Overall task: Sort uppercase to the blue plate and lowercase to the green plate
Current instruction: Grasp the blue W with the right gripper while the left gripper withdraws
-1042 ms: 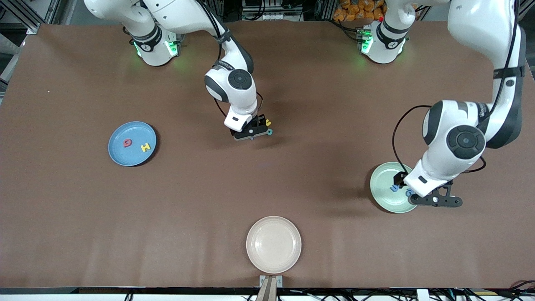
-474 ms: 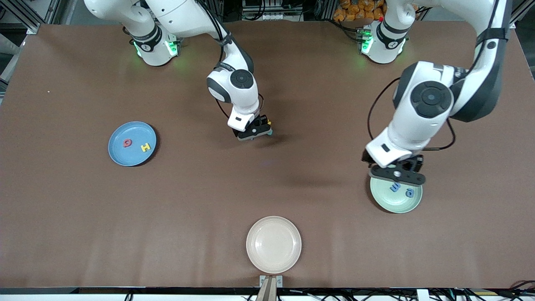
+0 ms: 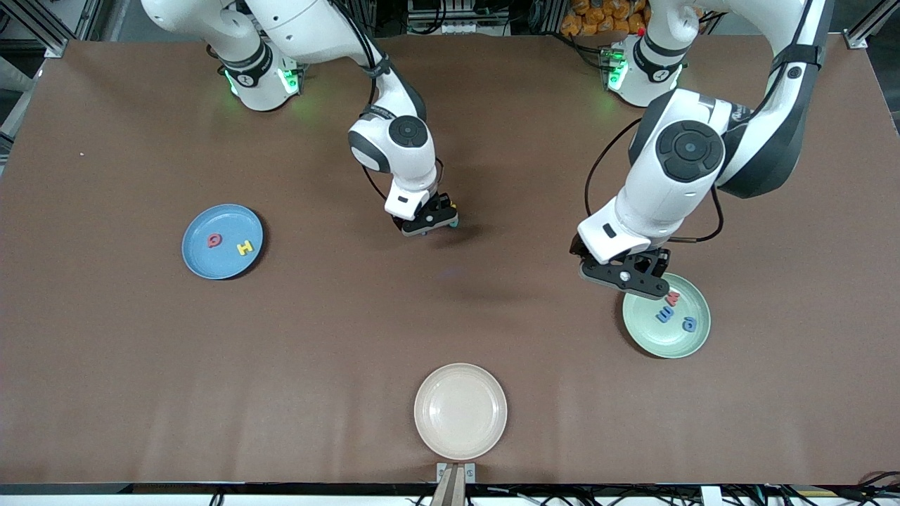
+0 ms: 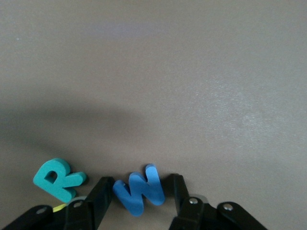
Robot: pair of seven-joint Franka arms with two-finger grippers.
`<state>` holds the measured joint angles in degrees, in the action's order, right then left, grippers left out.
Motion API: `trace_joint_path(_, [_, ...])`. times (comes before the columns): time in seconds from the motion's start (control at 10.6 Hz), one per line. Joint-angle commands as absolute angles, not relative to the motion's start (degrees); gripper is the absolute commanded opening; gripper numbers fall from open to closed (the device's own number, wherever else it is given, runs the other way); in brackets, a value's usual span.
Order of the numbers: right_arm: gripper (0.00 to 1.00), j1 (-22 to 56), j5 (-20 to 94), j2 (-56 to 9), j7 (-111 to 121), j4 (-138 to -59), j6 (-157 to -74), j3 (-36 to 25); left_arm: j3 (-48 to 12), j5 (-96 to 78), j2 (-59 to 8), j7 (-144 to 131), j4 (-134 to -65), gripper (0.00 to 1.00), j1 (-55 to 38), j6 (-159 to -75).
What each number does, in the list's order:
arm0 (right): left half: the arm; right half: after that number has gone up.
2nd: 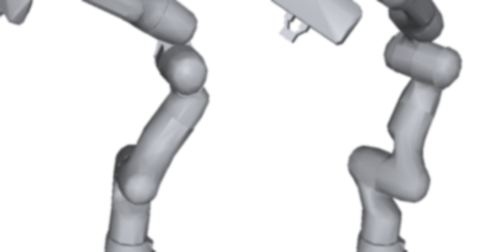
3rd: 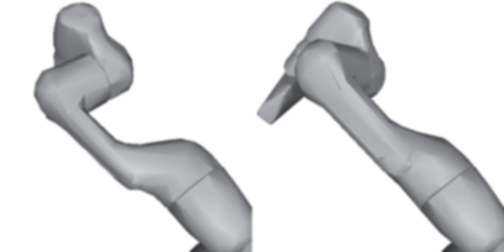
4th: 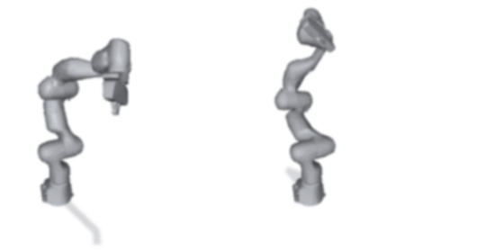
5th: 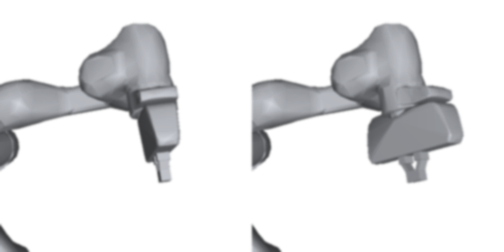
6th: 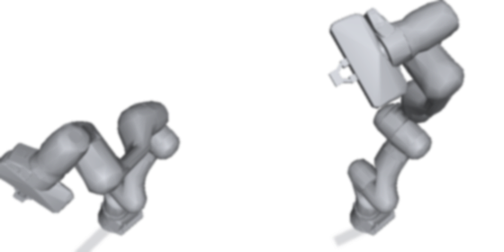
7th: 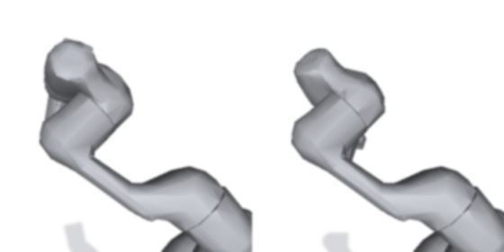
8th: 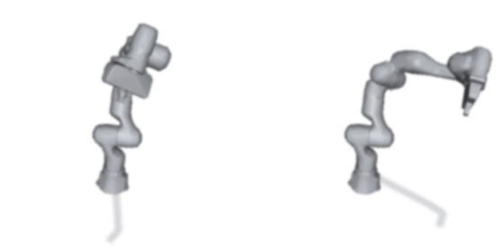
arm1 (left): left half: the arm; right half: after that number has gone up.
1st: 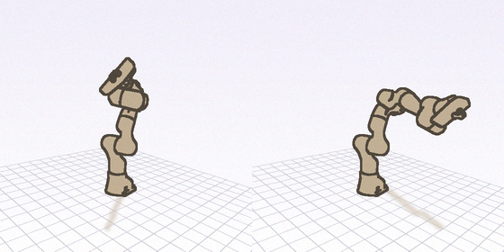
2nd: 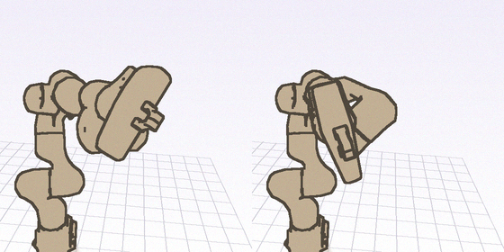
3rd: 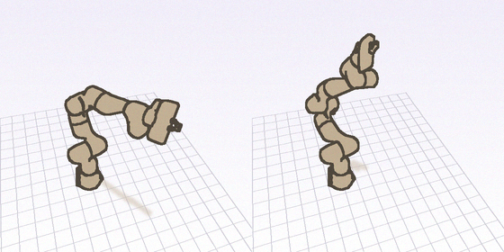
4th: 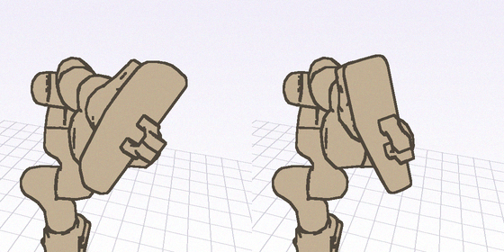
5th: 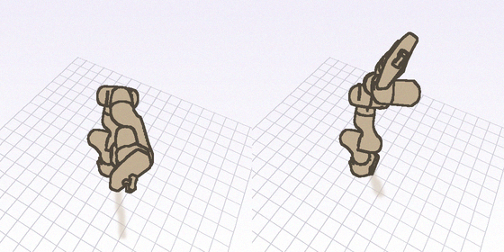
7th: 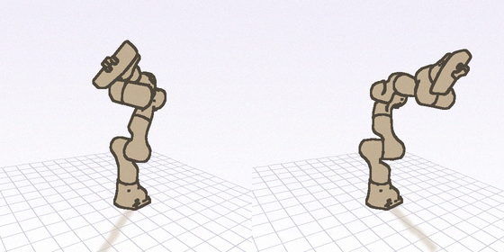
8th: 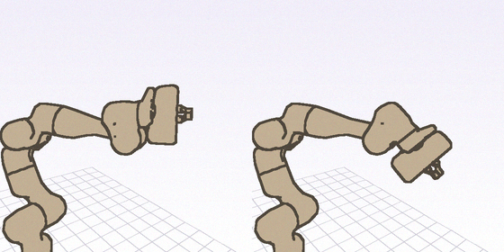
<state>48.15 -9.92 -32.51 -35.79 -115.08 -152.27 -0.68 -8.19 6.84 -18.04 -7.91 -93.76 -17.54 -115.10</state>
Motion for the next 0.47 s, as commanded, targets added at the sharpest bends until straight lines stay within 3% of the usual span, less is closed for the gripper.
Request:
trace_joint_path(0.0, [0.54, 48.43, -11.25, -32.96, -36.91, -114.96, -152.58, -0.88, -8.17, 5.54, -17.23, -10.88, -93.78, 0.98, -19.77, -113.73])
trace_joint_path(0.38, [0.43, 48.43, -11.25, -32.96, -36.83, -115.05, -152.58, -0.97, -8.61, 5.80, -17.75, -14.41, -93.87, 0.98, -21.62, -113.73])
